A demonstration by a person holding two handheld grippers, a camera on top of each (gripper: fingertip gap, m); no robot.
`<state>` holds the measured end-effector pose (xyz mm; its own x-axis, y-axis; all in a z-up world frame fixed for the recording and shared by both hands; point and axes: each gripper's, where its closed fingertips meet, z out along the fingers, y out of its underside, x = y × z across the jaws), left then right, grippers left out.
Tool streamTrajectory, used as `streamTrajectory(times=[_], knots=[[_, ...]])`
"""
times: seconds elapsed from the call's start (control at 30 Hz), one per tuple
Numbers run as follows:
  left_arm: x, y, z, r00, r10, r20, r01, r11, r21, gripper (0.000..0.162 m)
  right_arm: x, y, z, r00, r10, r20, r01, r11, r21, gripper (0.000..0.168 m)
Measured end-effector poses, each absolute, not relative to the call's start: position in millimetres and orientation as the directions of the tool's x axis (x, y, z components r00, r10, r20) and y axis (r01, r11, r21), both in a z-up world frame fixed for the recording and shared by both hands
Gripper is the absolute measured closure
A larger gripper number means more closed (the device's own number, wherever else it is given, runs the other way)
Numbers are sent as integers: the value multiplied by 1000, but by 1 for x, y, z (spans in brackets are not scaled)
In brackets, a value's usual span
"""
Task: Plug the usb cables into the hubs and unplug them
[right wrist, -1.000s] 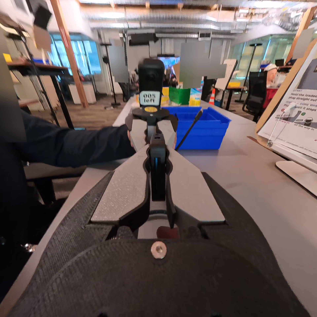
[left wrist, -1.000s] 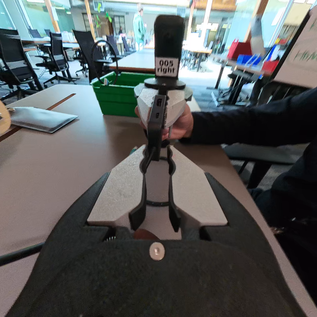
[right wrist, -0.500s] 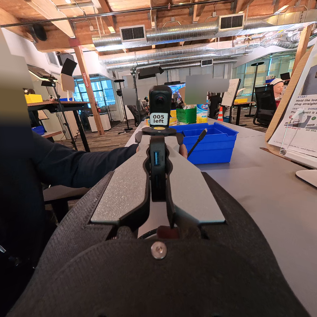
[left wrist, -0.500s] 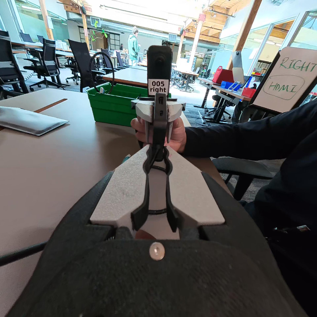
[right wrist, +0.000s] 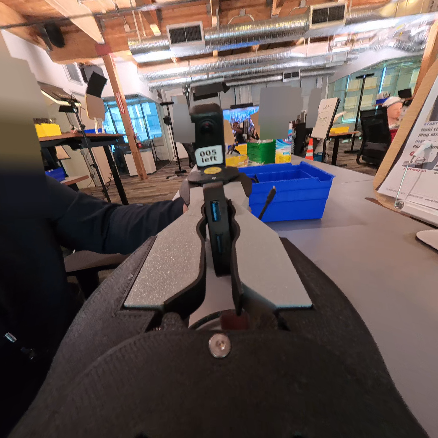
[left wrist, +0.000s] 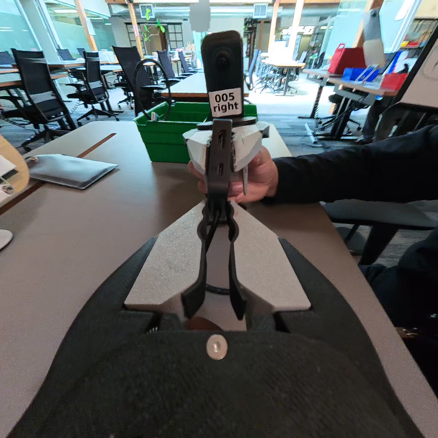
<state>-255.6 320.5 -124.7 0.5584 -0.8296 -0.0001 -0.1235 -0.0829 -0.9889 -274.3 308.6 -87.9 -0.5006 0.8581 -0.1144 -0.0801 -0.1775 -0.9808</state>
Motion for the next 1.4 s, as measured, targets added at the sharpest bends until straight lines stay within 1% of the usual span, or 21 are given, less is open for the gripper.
streamTrajectory(times=[0.1,0.17,0.2,0.27,0.33,0.47,0.5,0.57,0.7,0.8,0.87,0.9,0.93,1.03,1.1,1.17,1.23,1.33,1.4], knots=[[-264,327,-131,615,-783,-96,-234,-66,-970,151,-277,318,-100,-436,894,-100,40,-92,-995,148],[-273,330,-141,642,-748,-168,-337,-79,-938,151,-277,328,-115,-348,937,-4,124,42,-991,146],[-278,332,-147,648,-736,-196,-381,-90,-920,151,-276,332,-123,-310,949,63,158,117,-980,142],[-284,333,-158,647,-731,-217,-439,-125,-890,151,-276,337,-137,-264,946,189,225,251,-941,140],[-288,333,-168,637,-730,-246,-495,-144,-857,151,-277,338,-146,-251,933,257,267,322,-908,140],[-283,325,-187,568,-781,-260,-583,-159,-797,151,-277,330,-157,-306,925,223,307,318,-897,142],[-282,323,-189,556,-788,-263,-593,-154,-790,151,-275,328,-163,-327,919,221,331,330,-884,145],[-279,321,-190,542,-799,-261,-599,-150,-786,151,-274,326,-173,-346,906,244,368,371,-852,145],[-281,318,-196,524,-807,-273,-637,-158,-755,151,-276,318,-181,-380,884,273,386,420,-821,156],[-282,315,-203,504,-817,-281,-676,-170,-717,151,-278,315,-189,-395,873,286,401,444,-801,155],[-282,314,-209,496,-821,-284,-698,-181,-693,151,-280,314,-192,-394,874,284,416,444,-794,150],[-283,315,-211,499,-815,-296,-710,-187,-679,151,-281,313,-194,-395,873,287,422,450,-787,156],[-284,316,-212,498,-812,-305,-719,-191,-668,151,-281,313,-196,-398,869,294,428,459,-778,157],[-287,317,-214,490,-805,-335,-746,-188,-639,151,-283,314,-201,-395,855,335,443,497,-746,158],[-289,321,-210,505,-784,-362,-744,-182,-642,150,-284,317,-197,-374,846,380,437,522,-733,158],[-289,325,-203,544,-762,-352,-704,-186,-685,150,-285,319,-190,-355,851,386,415,514,-751,159],[-287,324,-197,572,-762,-303,-642,-186,-744,148,-284,319,-182,-354,876,326,386,455,-803,159],[-287,320,-188,588,-777,-226,-557,-186,-809,136,-283,320,-173,-354,899,258,341,381,-860,159],[-288,318,-181,592,-785,-183,-508,-187,-841,138,-282,318,-168,-363,905,222,313,343,-886,160]])
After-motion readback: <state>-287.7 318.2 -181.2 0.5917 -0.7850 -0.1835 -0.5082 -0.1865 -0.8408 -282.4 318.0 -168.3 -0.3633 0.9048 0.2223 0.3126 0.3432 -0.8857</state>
